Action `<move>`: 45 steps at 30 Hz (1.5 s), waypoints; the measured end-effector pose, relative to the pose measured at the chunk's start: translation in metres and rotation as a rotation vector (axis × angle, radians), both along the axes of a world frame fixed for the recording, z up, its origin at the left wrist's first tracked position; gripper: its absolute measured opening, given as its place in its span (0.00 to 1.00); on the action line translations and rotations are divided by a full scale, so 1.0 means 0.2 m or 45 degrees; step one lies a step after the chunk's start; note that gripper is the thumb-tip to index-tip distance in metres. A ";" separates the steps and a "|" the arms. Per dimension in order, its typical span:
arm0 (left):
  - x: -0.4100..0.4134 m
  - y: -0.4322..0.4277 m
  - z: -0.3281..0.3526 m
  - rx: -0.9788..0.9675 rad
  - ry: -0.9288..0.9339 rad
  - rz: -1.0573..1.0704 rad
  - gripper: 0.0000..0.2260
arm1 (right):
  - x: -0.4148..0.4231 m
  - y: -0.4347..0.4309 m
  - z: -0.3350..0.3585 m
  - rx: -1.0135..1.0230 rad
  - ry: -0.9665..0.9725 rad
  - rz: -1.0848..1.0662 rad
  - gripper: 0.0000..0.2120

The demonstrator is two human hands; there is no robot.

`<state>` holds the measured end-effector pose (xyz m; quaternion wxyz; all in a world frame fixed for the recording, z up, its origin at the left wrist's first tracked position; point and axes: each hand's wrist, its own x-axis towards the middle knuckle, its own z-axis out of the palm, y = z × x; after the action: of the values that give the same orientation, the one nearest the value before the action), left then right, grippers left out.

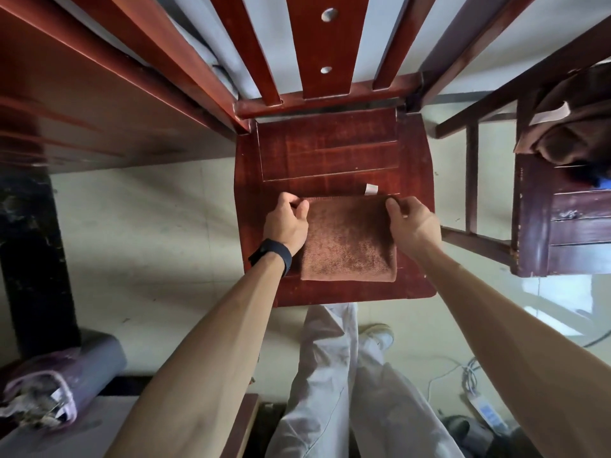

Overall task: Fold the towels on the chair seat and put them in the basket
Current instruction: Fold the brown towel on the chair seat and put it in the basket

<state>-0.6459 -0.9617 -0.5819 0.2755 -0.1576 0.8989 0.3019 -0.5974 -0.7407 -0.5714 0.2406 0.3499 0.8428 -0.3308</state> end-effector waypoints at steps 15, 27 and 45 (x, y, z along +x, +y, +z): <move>0.33 0.02 0.02 -0.345 0.526 -0.883 0.27 | 0.30 -0.31 0.06 0.446 0.381 0.467 0.21; 0.35 -0.03 -0.19 -0.399 0.482 -1.077 0.31 | 0.39 -0.21 -0.21 0.453 0.278 0.766 0.34; 0.20 0.02 0.07 0.133 -0.188 0.491 0.19 | 0.21 -0.09 0.04 -0.260 -0.092 -0.558 0.23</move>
<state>-0.6058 -0.9582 -0.5688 0.2857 -0.3339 0.8126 0.3829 -0.5549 -0.7586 -0.5631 0.2270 0.5099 0.6997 -0.4459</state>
